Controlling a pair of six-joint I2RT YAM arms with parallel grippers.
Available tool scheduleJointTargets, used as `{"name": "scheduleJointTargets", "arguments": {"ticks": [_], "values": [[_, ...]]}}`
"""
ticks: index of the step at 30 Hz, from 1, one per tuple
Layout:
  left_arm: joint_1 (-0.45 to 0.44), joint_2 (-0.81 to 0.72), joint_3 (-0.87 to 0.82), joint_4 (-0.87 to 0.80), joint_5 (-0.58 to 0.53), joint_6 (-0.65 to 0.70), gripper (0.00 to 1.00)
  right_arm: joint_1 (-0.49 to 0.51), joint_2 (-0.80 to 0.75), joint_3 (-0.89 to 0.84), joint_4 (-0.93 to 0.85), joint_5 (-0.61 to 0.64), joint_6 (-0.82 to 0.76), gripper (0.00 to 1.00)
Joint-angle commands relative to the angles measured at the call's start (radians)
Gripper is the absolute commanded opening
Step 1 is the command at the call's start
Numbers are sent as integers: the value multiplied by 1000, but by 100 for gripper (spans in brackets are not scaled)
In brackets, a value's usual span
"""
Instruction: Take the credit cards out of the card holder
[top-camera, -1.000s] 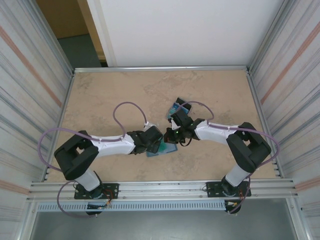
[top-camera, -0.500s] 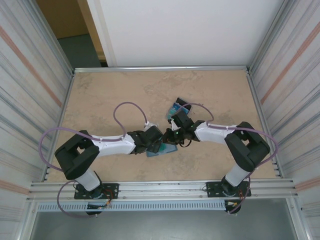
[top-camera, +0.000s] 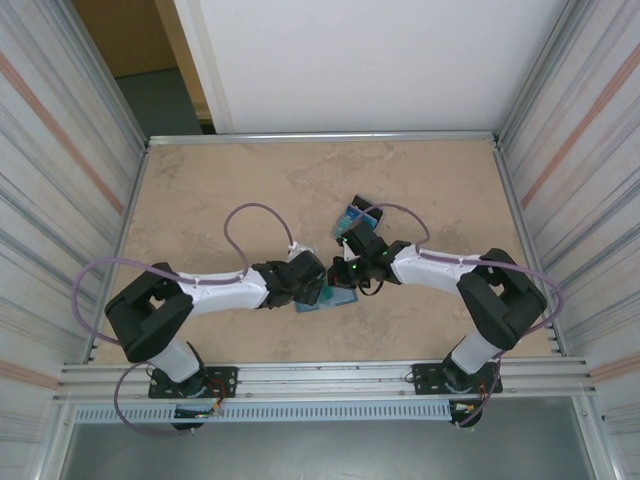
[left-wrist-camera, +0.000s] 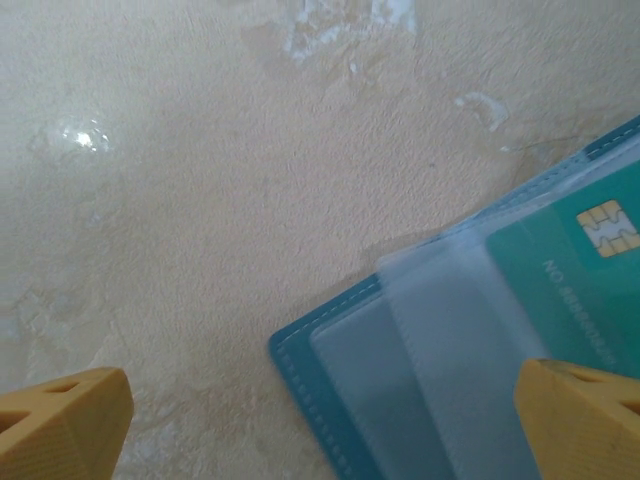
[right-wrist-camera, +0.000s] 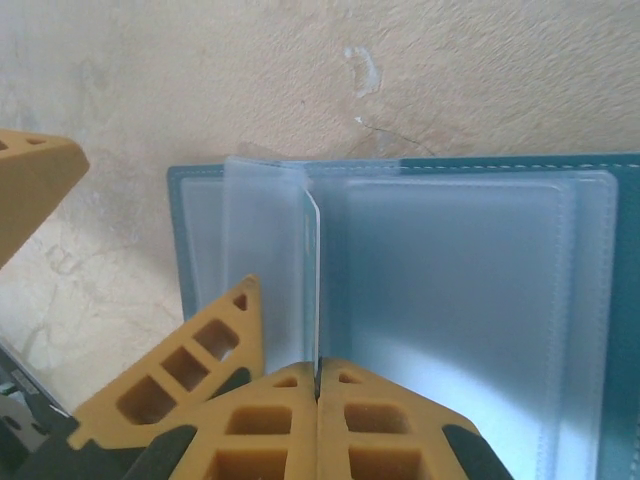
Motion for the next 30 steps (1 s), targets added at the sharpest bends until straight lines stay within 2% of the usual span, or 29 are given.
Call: {"name": "scheduleJointTargets", "arguments": {"ticks": [1,15,30], "values": [[-3,-73,-16,-18,-34,-15,99,3,-48,25,-73,60,-36,0],[15,-248,-89,-28,-73,-27,99,-1,-146,56,-173,146,-77,0],[40,-141,-78,-71,-37,-51,99,-13,-289,52,-198,282,-90,0]]}}
